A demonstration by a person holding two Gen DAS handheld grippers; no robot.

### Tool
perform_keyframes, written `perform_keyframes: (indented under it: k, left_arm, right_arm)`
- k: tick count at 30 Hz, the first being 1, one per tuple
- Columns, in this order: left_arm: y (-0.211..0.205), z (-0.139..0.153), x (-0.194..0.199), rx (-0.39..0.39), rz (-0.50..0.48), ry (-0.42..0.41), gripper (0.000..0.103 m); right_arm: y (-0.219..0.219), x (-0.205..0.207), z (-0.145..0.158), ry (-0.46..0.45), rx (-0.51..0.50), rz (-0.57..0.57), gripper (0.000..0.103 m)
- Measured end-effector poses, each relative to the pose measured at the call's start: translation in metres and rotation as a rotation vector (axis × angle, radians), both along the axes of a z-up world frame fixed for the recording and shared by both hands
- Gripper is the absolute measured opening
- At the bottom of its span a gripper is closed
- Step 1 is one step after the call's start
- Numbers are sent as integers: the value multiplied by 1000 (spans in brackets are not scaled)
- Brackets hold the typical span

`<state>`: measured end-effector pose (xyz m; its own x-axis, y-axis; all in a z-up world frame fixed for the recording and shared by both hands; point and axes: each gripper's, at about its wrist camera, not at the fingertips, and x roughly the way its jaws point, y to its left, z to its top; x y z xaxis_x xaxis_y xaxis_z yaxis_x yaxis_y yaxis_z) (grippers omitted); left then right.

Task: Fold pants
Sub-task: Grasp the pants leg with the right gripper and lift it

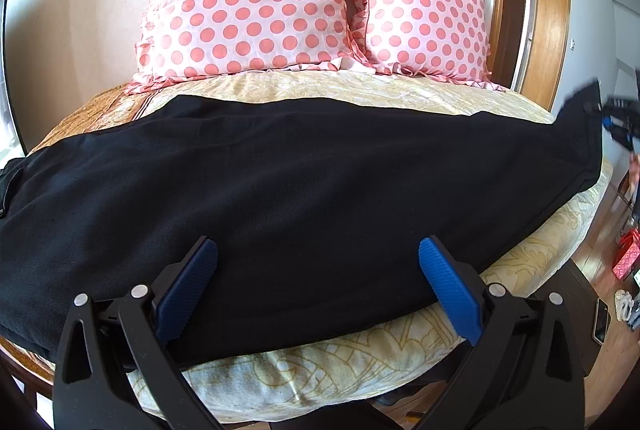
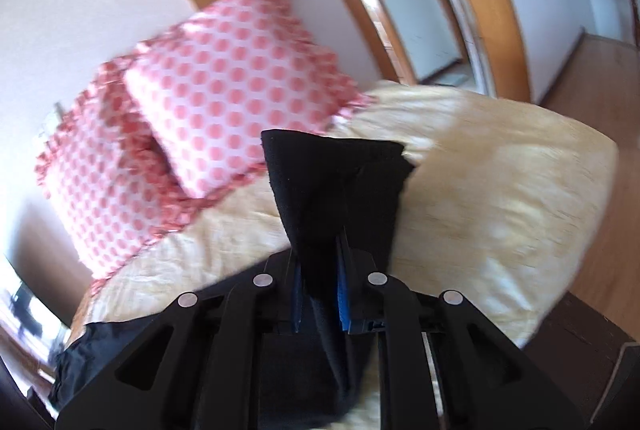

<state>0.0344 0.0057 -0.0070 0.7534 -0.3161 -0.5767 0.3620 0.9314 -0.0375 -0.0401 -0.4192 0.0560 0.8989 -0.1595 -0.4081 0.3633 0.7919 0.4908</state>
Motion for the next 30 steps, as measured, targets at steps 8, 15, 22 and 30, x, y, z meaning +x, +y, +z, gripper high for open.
perform_keyframes:
  k: [8,15,22,30]
  left_arm:
    - [15,12,-3,-92,26,18,101]
    - [54,37,-13,-128,159,-50,101]
    - [85,42,-14,-128,261,-55,101]
    - [94,45,-16,-132,291,-67,101]
  right_arm:
    - [151,73,44,-153,-71,499,14]
    - [305,118,-15,48,-160,897,14]
    - [311,124,-28,38,-39,874,14]
    - [357,130,-38,153,-195,984,14]
